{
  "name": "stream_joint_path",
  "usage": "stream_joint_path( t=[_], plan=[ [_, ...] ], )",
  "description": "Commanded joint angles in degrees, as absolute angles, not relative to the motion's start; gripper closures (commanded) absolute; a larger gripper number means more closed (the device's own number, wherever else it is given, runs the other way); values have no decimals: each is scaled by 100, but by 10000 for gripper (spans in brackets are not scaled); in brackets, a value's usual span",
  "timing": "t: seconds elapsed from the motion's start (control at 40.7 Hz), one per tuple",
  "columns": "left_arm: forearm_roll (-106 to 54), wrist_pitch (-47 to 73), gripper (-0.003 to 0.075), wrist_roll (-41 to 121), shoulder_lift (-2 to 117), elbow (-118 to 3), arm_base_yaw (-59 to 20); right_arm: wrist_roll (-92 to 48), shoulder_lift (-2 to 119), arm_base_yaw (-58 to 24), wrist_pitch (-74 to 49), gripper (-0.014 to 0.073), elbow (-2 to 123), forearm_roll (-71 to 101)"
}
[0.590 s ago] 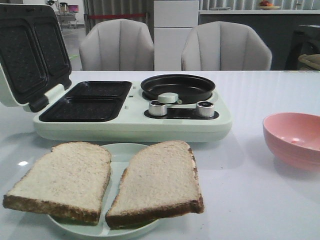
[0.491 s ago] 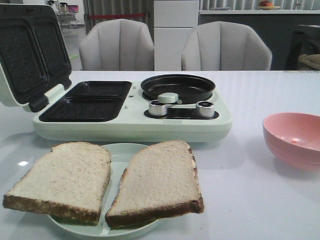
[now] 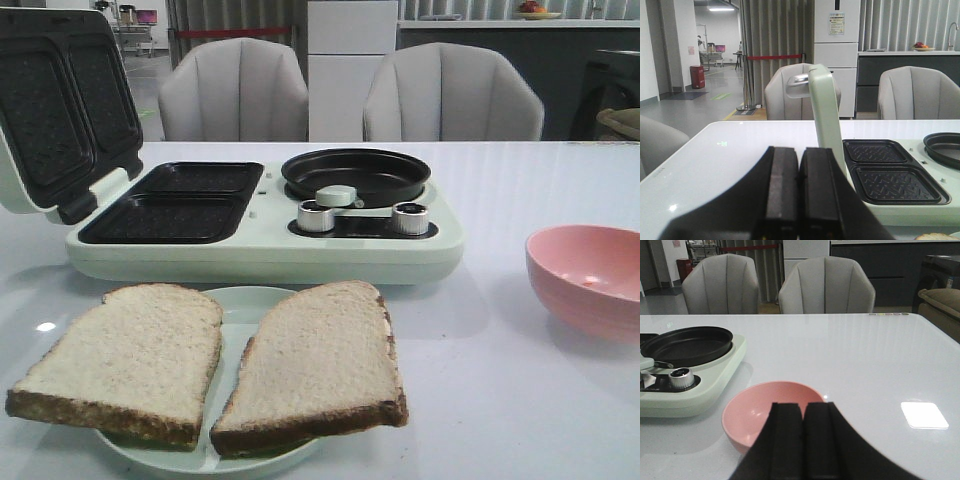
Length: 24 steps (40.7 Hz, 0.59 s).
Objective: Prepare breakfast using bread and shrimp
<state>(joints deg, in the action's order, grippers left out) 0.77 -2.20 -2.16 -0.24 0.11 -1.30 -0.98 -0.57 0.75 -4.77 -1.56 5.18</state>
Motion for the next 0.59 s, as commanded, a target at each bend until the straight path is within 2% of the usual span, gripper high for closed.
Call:
stream_joint_path(
  t=[0.0, 0.172, 0.295, 0.565],
  plan=[
    [34, -713, 619, -257, -118, 181, -161, -99, -165, 63, 59, 559, -64, 534],
    [0, -999, 619, -257, -118, 168, -161, -99, -165, 63, 195, 559, -36, 529],
    [-50, -921, 619, -257, -118, -248, -166, -99, -165, 55, -112, 559, 418, 579],
    [0, 907, 619, -257, 268, -2384, -166, -104, 303, 55, -1298, 559, 2320, 316]
  ],
)
